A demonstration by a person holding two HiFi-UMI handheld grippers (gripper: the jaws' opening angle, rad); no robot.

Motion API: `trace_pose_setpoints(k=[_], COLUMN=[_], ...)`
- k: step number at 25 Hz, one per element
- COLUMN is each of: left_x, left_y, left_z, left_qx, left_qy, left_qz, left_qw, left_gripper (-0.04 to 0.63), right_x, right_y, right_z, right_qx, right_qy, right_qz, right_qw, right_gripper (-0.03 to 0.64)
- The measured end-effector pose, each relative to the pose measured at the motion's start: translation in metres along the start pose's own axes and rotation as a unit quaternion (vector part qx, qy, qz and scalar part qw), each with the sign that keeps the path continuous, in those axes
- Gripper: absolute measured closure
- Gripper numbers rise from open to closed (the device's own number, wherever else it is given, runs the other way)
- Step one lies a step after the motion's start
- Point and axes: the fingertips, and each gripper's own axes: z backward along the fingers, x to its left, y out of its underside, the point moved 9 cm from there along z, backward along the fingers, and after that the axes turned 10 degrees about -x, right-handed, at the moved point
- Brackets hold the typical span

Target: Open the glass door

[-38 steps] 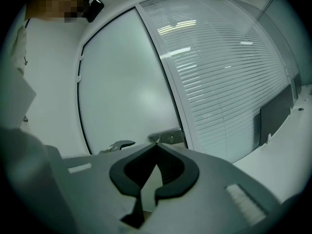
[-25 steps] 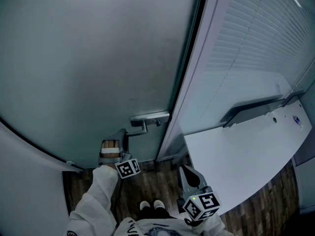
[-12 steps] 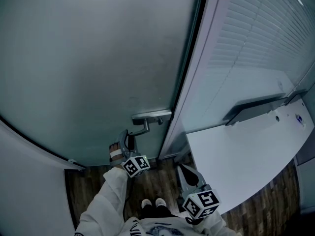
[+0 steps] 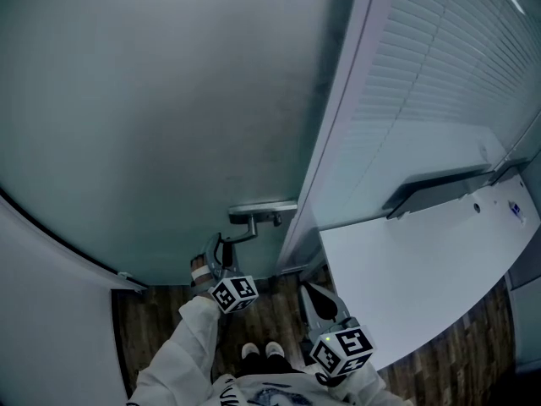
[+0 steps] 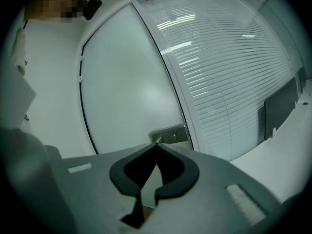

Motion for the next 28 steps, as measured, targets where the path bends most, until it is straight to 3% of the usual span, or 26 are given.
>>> trace_pose_setpoints(k=[19,28], left_x=[-0.013,-0.002], left_y=[-0.002,-0.013], left_z=[0.078,0.094], left_qx=[0.045,0.058], left_qy=[0.027,0.009], left_qz=[-0.023,-0.109], left_qw=[0.9984,0.9923], left_gripper=[0.460,0.445], right_x=[0.003,-0.009], right_y=[0.012,0.009], right_z=[0.018,0.038], right_qx=[-0.004,-0.012], right_qy=[-0.042,-0.058], right_qz=[-0.016,-0.022], right_qw=[0.999,0.998], right_gripper=[0.612,0.612])
